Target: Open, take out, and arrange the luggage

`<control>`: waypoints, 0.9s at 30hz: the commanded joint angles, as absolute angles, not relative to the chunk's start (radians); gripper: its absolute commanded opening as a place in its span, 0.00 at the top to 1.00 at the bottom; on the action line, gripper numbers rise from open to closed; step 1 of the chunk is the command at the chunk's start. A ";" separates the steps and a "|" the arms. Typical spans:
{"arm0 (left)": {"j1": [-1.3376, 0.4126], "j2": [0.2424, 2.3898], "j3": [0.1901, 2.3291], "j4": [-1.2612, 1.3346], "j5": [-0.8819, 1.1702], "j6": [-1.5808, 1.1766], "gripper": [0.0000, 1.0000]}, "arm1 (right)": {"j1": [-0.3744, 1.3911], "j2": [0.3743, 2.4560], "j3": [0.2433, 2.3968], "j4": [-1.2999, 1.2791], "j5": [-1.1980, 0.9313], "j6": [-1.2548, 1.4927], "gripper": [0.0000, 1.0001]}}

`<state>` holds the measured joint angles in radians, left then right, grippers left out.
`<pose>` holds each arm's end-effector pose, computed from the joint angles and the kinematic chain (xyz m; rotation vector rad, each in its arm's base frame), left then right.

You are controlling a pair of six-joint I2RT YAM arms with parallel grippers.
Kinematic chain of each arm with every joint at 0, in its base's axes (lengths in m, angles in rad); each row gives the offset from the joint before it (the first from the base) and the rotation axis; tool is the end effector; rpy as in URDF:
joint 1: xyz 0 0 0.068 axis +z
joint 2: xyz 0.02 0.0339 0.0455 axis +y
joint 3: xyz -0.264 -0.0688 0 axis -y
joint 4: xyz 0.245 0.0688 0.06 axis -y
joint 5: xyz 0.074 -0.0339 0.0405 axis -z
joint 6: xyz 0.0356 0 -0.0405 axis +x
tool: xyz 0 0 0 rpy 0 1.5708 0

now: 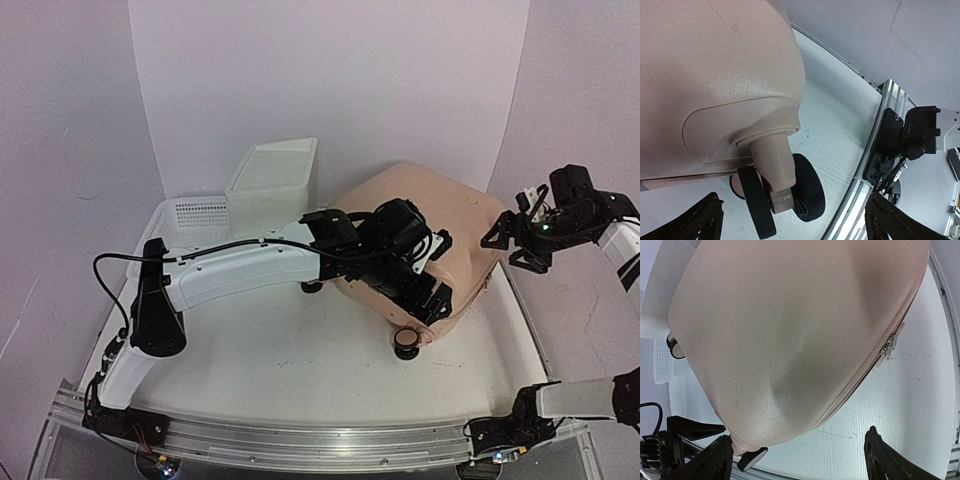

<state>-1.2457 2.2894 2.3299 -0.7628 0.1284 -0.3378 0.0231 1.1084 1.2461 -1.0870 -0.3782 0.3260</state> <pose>0.1612 -0.4925 0.3098 1.1523 2.1973 -0.9091 0.1987 0.0177 0.3558 0.2277 2.5215 0.6172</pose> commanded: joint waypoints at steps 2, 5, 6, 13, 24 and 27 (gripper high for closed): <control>-1.281 2.353 2.400 -0.705 -0.113 -0.304 0.05 | 0.024 1.027 1.238 -1.095 -0.363 0.324 0.10; -1.287 2.393 2.423 -0.704 -0.199 -0.281 0.17 | 0.024 1.010 1.241 -1.108 -0.352 0.321 0.10; -1.288 2.406 2.436 -0.704 -0.218 -0.258 0.19 | 0.024 1.005 1.245 -1.114 -0.344 0.318 0.10; -1.293 2.429 2.477 -0.691 -0.113 -0.200 0.57 | 0.025 0.992 1.255 -1.133 -0.312 0.292 0.09; -1.319 2.114 1.956 -0.693 -0.055 -0.113 0.81 | 0.025 0.986 1.225 -1.186 -0.221 0.246 0.08; -1.318 1.982 1.790 -0.693 -0.117 -0.117 0.87 | 0.024 0.963 1.182 -1.188 -0.221 0.246 0.09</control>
